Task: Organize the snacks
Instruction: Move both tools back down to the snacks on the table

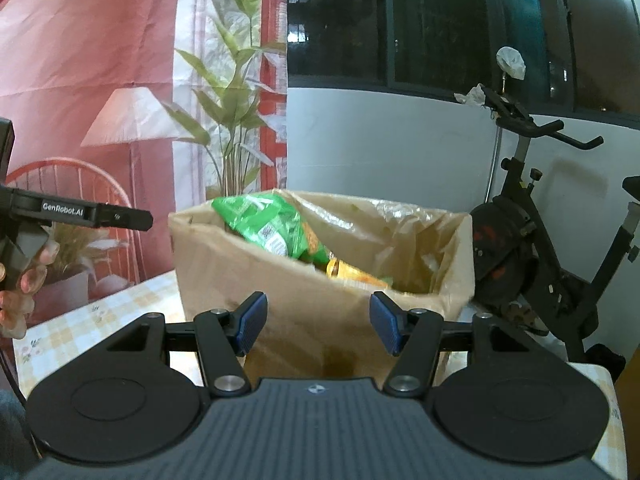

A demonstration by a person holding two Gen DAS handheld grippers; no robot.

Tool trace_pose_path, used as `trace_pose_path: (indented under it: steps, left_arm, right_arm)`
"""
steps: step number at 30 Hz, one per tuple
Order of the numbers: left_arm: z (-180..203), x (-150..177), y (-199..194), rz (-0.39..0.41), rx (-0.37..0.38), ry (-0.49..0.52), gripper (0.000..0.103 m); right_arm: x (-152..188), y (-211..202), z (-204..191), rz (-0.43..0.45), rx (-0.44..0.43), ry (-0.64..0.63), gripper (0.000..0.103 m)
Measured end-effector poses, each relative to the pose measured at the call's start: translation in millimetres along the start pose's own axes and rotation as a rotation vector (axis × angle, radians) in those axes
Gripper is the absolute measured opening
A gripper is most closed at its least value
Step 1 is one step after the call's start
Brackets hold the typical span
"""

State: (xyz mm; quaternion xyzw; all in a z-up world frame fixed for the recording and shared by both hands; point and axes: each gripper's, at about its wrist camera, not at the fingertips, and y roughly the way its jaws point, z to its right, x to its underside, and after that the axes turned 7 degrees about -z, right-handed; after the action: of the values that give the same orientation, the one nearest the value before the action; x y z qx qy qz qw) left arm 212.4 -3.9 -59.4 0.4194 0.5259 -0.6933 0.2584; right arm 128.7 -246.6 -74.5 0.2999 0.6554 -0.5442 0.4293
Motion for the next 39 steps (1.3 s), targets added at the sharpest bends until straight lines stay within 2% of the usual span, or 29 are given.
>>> trace_pose_path:
  steps: [6,12,27,39]
  left_arm:
    - [1.2,29.5,0.2,-0.039,0.004,-0.035,0.09]
    - [5.5,51.4,10.3,-0.091,0.006,-0.011,0.089]
    - [20.3,88.0,21.9,-0.172,0.034,0.01,0.089]
    - [22.8,105.9,29.4,-0.215,0.05,-0.006,0.089]
  right_arm:
    - [25.7,-0.1,-2.8,-0.051,-0.016,0.007,0.06]
    - [55.3,8.2,-2.6,-0.111,-0.013,0.029,0.06]
    - [119.5,17.6,2.4,-0.258,-0.011,0.046,0.06]
    - [151.6,22.4,-7.4,-0.361,-0.03,-0.024,0.06]
